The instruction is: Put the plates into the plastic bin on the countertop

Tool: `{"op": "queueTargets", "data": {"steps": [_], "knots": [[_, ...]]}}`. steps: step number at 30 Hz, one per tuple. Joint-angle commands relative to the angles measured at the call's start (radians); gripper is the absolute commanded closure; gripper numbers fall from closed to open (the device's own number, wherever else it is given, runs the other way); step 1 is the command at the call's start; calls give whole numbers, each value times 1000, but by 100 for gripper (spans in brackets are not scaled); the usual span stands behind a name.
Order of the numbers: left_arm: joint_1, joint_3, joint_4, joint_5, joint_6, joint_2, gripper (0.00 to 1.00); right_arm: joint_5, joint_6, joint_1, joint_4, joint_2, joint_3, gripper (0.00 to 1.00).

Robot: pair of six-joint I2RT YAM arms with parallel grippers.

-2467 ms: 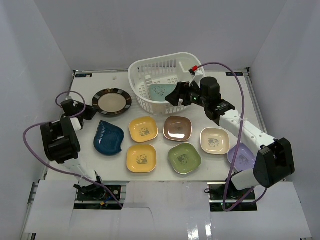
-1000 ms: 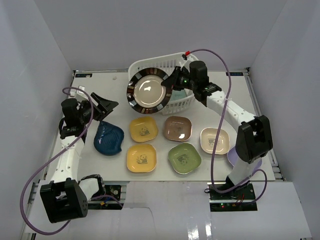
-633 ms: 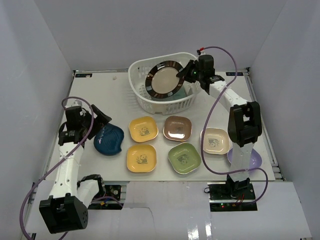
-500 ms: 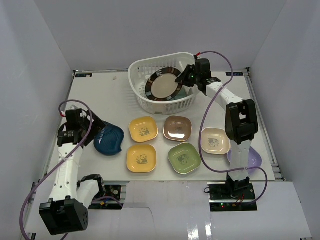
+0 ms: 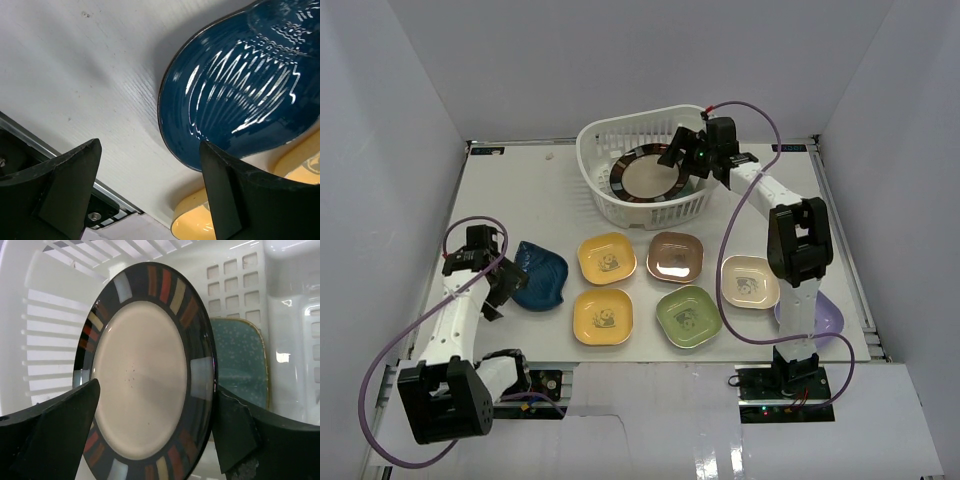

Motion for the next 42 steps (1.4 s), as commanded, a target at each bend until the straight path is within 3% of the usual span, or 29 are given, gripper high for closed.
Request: {"op": "queueTargets", "data": {"steps": [1,6,10,15,18,19,20,23,27,31,32,35,39,42], "knots": [[16,-17,34,-1,-11,98,11,-28,-79,4,20,-135,89,10],[50,-70,181,79,9,261,14,-85,-117,6,17,-243,46,10],[53,-95,276,102,7,303,19,-120,-130,4,49,-309,-31,10],[61,-127,341,105,-4,270,37,-140,-111,4,95,-333,-134,10],[61,-144,376,114,-8,260,66,-146,-102,6,103,-326,-178,10],[61,-149,388,115,-8,258,91,-145,-102,4,103,-329,-190,9],[59,-149,395,119,-1,255,100,-142,-100,4,117,-347,-222,8],[61,-149,413,122,24,227,100,-113,-114,4,127,-419,-270,0],[61,-135,431,143,42,100,100,-39,-159,4,106,-565,-377,24],[59,-121,532,301,67,-163,100,90,-188,-3,82,-744,-625,53],[55,-104,536,356,66,-179,100,126,-186,-19,78,-816,-673,65],[42,-25,551,480,68,-188,100,206,-125,-55,37,-971,-874,83],[-8,133,566,586,73,-167,100,369,-108,-104,-82,-1171,-1034,84],[-44,256,588,655,55,-149,100,476,-133,-144,-205,-1295,-1066,76]]}}
